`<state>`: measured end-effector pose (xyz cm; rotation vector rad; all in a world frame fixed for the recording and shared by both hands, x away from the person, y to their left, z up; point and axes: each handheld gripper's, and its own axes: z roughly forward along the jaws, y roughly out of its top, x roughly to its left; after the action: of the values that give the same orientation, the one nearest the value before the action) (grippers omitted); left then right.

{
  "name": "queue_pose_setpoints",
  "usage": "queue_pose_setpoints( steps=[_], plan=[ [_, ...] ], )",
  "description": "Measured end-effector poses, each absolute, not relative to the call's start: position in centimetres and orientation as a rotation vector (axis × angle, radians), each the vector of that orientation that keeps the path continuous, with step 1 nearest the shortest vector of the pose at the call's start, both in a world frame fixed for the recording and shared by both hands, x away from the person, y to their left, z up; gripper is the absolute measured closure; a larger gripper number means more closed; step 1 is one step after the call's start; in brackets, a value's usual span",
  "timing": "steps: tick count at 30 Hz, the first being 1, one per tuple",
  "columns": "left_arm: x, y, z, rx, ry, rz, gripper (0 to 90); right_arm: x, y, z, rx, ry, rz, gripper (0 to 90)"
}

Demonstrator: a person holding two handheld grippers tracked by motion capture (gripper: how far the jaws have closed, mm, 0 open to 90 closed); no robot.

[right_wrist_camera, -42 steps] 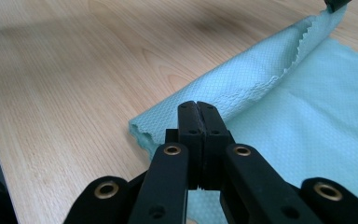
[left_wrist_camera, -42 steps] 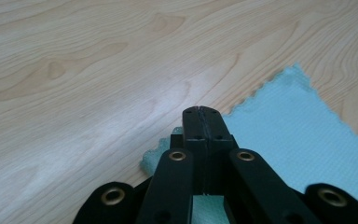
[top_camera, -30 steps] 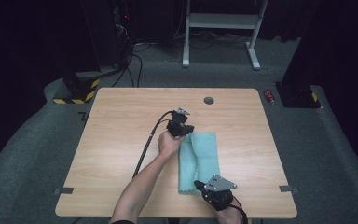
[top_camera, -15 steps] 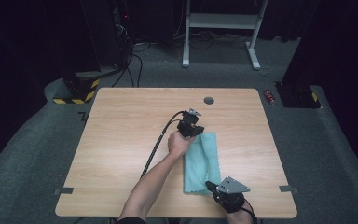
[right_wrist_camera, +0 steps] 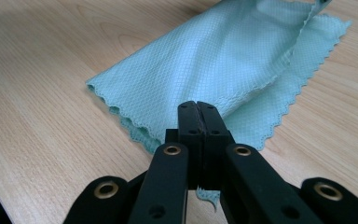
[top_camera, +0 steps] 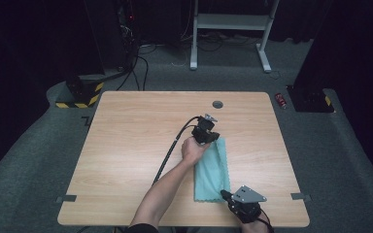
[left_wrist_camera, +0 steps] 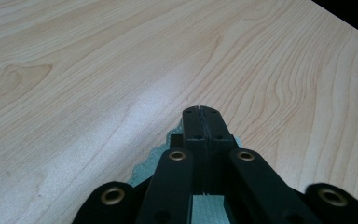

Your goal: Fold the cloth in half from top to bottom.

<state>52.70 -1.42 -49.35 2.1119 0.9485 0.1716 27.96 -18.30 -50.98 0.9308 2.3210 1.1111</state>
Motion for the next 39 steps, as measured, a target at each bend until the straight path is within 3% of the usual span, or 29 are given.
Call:
queue_pose_setpoints(
  steps=[16, 18, 21, 24, 29, 39],
  plan=[
    [52.9, -3.6, -50.3, 2.138, 0.910, 0.159, 89.4, 27.6, -19.3, -51.6, 0.957, 2.342, 1.037, 88.8],
    [52.9, -3.5, -50.3, 2.136, 0.908, 0.171, 84.2, 27.7, -19.4, -51.7, 0.959, 2.349, 1.035, 85.5],
    [52.7, -3.4, -49.8, 2.130, 0.928, 0.195, 64.8, 27.9, -19.5, -51.7, 0.971, 2.344, 1.054, 70.7],
    [51.9, -3.1, -48.9, 2.148, 0.892, 0.235, 57.3, 28.4, -20.0, -51.3, 0.993, 2.317, 1.109, 64.0],
    [50.6, -0.5, -47.9, 2.140, 0.910, 0.271, 52.4, 31.3, -20.1, -50.1, 1.022, 2.307, 1.145, 66.7],
    [47.1, 4.6, -49.0, 2.156, 0.960, 0.319, 51.1, 38.2, -18.5, -49.0, 1.043, 2.355, 1.054, 70.3]
  ],
)
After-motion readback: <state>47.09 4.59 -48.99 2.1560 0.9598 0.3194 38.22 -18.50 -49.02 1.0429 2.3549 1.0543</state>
